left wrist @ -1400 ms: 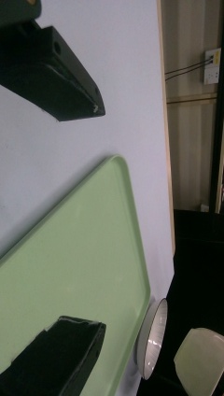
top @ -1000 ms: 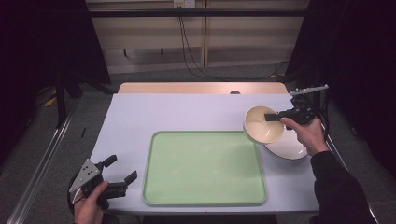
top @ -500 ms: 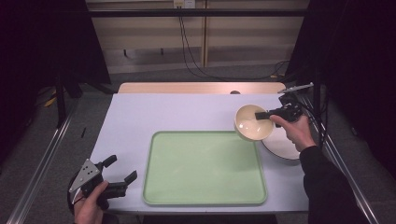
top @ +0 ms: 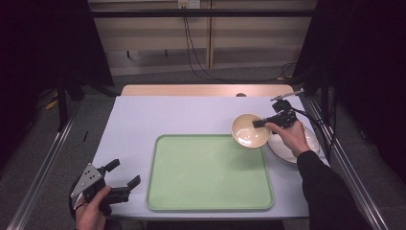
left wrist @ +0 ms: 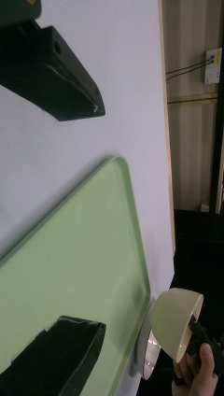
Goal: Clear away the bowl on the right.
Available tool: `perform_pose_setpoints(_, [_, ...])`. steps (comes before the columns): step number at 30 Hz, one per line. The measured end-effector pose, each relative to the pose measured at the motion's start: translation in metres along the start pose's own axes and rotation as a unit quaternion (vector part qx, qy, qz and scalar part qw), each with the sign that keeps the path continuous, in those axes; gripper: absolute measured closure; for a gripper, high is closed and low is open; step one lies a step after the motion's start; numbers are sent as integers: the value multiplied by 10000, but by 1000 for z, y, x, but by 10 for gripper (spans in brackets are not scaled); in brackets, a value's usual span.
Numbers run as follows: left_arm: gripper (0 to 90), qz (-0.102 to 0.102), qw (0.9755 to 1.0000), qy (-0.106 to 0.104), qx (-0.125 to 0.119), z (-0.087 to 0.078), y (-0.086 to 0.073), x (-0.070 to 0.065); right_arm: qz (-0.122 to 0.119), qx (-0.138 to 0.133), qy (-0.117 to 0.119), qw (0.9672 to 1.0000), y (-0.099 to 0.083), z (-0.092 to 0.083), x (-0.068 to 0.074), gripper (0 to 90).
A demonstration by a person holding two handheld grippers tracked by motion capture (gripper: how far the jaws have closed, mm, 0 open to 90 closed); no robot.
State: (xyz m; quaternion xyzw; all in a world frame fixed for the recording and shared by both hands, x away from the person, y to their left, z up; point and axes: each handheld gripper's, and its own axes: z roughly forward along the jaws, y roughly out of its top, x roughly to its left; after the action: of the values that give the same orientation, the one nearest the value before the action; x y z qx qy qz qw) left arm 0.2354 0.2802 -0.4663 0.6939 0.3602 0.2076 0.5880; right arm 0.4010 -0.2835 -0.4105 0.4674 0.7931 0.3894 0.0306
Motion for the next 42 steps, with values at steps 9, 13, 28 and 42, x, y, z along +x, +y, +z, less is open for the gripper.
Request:
perform_pose_setpoints(9, [0, 28, 10000, 4, 34, 0, 0, 1, 91, 171, 2, 9998, -4, 12, -3, 832])
perform_pose_setpoints(13, [0, 34, 10000, 4, 26, 0, 0, 1, 77, 245, -14, 9997, -7, 16, -5, 831])
perform_pose_setpoints(28, [0, 47, 10000, -17, 43, 0, 0, 0, 221, 479, -67, 9986, -14, 29, -9, 831])
perform_pose_setpoints(42, [0, 51, 10000, -17, 42, 0, 0, 1, 222, 593, -83, 9980, -21, 37, -15, 840])
